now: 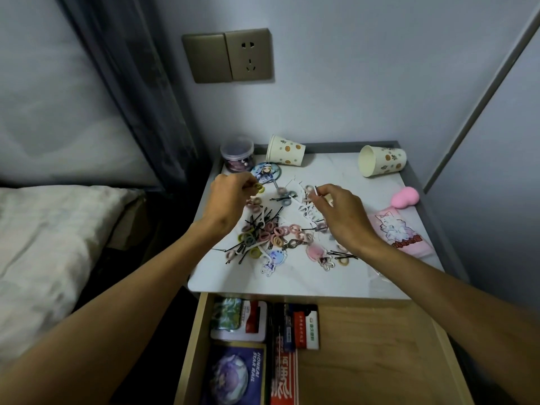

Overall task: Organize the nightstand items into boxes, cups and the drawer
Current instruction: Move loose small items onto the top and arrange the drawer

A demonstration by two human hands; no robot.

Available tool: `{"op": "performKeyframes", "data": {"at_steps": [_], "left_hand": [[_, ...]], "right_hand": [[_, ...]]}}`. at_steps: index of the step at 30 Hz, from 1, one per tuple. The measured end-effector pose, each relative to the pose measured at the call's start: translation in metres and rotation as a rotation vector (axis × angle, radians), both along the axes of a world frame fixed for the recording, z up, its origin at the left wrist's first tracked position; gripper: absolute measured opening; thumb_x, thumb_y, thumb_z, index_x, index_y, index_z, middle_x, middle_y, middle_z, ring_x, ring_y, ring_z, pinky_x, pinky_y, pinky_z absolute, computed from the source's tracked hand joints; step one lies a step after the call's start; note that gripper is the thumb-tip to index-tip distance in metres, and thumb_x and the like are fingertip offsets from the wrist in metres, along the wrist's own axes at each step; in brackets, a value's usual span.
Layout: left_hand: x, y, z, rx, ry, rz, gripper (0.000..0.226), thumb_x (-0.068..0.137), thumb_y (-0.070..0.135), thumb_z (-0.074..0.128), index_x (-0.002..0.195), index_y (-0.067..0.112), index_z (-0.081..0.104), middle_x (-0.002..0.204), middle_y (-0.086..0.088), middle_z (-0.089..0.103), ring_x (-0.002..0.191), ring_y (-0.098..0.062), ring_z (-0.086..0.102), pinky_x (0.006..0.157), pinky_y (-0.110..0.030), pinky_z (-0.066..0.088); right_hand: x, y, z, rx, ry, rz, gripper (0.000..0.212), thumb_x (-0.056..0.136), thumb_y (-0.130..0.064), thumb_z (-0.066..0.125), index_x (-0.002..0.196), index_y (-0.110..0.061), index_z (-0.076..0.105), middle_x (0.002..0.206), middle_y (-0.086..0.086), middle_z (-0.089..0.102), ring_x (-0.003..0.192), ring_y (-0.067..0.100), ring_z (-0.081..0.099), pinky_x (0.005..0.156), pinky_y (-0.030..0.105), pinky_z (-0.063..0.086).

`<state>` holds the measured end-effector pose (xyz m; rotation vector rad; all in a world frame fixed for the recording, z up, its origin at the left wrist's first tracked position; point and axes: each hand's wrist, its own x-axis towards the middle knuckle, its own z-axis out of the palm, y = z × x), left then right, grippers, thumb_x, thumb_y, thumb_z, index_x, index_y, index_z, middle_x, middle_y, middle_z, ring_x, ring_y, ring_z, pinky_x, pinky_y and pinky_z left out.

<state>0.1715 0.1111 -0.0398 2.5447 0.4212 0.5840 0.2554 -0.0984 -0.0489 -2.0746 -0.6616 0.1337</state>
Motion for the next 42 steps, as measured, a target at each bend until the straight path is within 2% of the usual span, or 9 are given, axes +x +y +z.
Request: {"op": "performKeyframes", "data": {"at_steps": [5, 11, 16, 19, 22, 26, 33, 36, 42], "left_hand": [[-0.007, -0.017, -0.001, -0.266, -0.055, -0.062, 0.012, 0.089, 0.000, 0.069, 0.095, 0.009, 0.074, 0.078, 0.002, 0.073, 0.064, -0.004, 0.068, 0.066, -0.015, 0.053], [-0.014, -0.028, -0.002, -0.443, -0.096, -0.106, 0.006, 0.086, 0.002, 0.073, 0.087, 0.009, 0.074, 0.073, -0.001, 0.074, 0.063, -0.014, 0.070, 0.067, -0.022, 0.057], [-0.015, -0.026, -0.003, -0.552, -0.042, -0.136, 0.008, 0.086, 0.005, 0.074, 0.085, 0.012, 0.074, 0.078, -0.008, 0.075, 0.068, -0.026, 0.072, 0.071, -0.035, 0.061], [-0.015, -0.024, -0.010, -0.515, -0.002, -0.066, 0.004, 0.085, 0.006, 0.076, 0.083, 0.010, 0.075, 0.074, -0.007, 0.075, 0.064, -0.023, 0.072, 0.071, -0.038, 0.062], [-0.010, -0.026, -0.015, -0.366, 0.101, -0.006, 0.007, 0.085, 0.013, 0.077, 0.091, 0.008, 0.077, 0.080, -0.005, 0.075, 0.070, -0.018, 0.071, 0.074, -0.031, 0.060], [0.005, -0.042, -0.011, -0.150, 0.175, -0.055, 0.019, 0.092, 0.010, 0.068, 0.109, 0.010, 0.076, 0.104, -0.006, 0.075, 0.095, -0.018, 0.068, 0.081, -0.018, 0.046], [-0.006, -0.067, 0.006, -0.105, 0.219, -0.133, 0.056, 0.085, -0.016, 0.043, 0.127, 0.012, 0.067, 0.133, -0.005, 0.064, 0.124, -0.017, 0.057, 0.092, -0.012, 0.035], [-0.032, -0.078, 0.018, -0.169, 0.179, -0.218, 0.048, 0.086, -0.013, 0.049, 0.122, 0.012, 0.069, 0.120, -0.003, 0.071, 0.111, -0.010, 0.064, 0.097, -0.021, 0.049], [-0.100, -0.119, 0.017, -0.441, 0.330, -0.399, 0.022, 0.098, 0.027, 0.061, 0.091, 0.012, 0.075, 0.078, 0.004, 0.076, 0.073, -0.008, 0.070, 0.071, -0.021, 0.054]], "right_hand": [[0.001, 0.015, 0.011, -0.011, 0.075, 0.057, 0.026, 0.099, -0.033, 0.055, 0.100, -0.012, 0.070, 0.080, 0.001, 0.069, 0.064, 0.003, 0.058, 0.068, 0.034, 0.046], [-0.003, 0.028, 0.019, -0.047, 0.055, 0.073, 0.022, 0.096, -0.033, 0.059, 0.099, -0.015, 0.070, 0.056, -0.020, 0.058, 0.054, -0.001, 0.053, 0.054, 0.012, 0.037], [-0.005, 0.021, 0.024, -0.058, 0.040, 0.068, 0.021, 0.096, -0.032, 0.060, 0.094, -0.015, 0.071, 0.073, -0.011, 0.062, 0.063, 0.003, 0.054, 0.057, 0.021, 0.037], [0.001, 0.010, 0.026, -0.077, 0.032, 0.011, 0.025, 0.097, -0.030, 0.058, 0.101, -0.009, 0.071, 0.091, 0.001, 0.066, 0.073, 0.009, 0.056, 0.054, 0.009, 0.036], [0.008, -0.007, 0.027, -0.095, 0.047, -0.089, 0.026, 0.097, -0.029, 0.057, 0.100, -0.007, 0.071, 0.094, 0.005, 0.066, 0.076, 0.012, 0.055, 0.058, 0.013, 0.034], [0.004, -0.022, 0.024, -0.120, 0.062, -0.085, 0.024, 0.096, -0.030, 0.057, 0.098, -0.010, 0.071, 0.089, 0.003, 0.065, 0.071, 0.008, 0.053, 0.059, 0.017, 0.035], [-0.013, -0.042, 0.022, -0.033, 0.221, 0.007, 0.019, 0.094, -0.031, 0.062, 0.082, -0.016, 0.063, 0.055, -0.011, 0.044, 0.051, 0.008, 0.041, 0.058, 0.029, 0.032], [-0.033, -0.055, 0.028, -0.021, 0.279, 0.087, 0.026, 0.094, -0.032, 0.062, 0.086, -0.008, 0.067, 0.051, -0.005, 0.044, 0.049, 0.013, 0.040, 0.059, 0.029, 0.031], [-0.095, -0.076, 0.023, -0.143, 0.282, 0.249, 0.022, 0.095, -0.028, 0.062, 0.074, -0.023, 0.061, 0.045, -0.024, 0.051, 0.046, -0.005, 0.047, 0.056, 0.025, 0.033]]}}
